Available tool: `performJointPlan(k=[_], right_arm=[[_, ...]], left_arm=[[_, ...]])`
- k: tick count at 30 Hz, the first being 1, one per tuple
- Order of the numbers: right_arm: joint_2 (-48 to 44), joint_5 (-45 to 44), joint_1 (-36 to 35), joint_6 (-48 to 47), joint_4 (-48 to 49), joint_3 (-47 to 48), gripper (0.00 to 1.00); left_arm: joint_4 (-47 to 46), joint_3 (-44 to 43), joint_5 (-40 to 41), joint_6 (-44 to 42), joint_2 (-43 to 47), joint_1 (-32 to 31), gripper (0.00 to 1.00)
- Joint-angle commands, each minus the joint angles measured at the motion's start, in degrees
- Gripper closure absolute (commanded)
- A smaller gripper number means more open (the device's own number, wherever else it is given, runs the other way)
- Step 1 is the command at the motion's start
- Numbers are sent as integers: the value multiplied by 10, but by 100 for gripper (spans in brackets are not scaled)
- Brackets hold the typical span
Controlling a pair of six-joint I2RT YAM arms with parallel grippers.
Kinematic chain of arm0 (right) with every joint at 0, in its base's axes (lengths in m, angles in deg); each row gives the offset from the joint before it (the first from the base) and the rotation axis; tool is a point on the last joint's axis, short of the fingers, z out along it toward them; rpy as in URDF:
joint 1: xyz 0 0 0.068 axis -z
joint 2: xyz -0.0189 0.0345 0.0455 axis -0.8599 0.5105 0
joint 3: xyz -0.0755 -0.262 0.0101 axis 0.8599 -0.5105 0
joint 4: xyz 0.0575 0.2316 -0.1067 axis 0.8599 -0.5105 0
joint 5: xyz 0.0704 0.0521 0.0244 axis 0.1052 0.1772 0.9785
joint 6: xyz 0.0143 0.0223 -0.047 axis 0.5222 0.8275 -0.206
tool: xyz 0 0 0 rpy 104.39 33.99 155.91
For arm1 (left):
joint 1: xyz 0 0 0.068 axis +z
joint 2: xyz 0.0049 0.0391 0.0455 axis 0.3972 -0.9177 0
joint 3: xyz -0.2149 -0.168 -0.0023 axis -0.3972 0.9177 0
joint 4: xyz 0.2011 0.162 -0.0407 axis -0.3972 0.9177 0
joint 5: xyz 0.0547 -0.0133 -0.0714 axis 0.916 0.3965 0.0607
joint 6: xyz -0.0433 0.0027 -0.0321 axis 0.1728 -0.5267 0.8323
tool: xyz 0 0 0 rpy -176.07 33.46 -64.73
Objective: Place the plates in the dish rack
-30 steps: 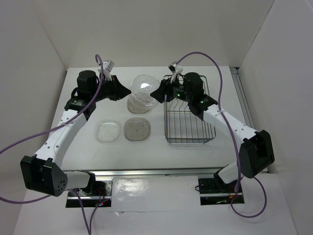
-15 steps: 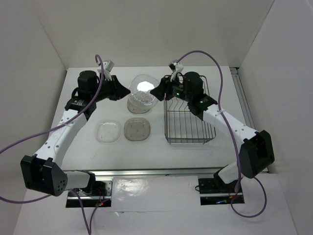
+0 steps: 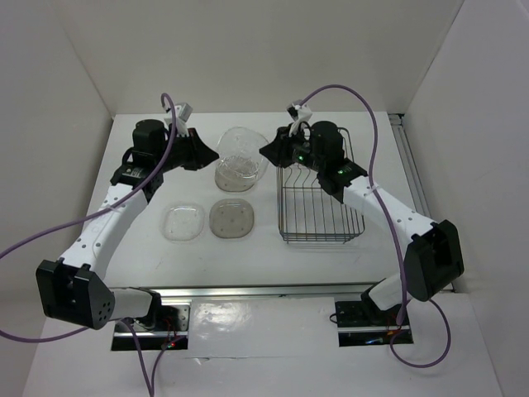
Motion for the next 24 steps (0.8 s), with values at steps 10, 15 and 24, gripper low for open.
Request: performJointPlan(k=[10,15,24], right_arm=[[3,-34,-9,2,-7,52,100],[-2,-102,-9,-7,-35,74,100],[-59,-400,12,-29,-154,143,100]], left_arm=[[-17,-23,13,-1,-4,0,100],[1,-23,68,4,3,0,45],[114,-68,301,41,10,41,0]])
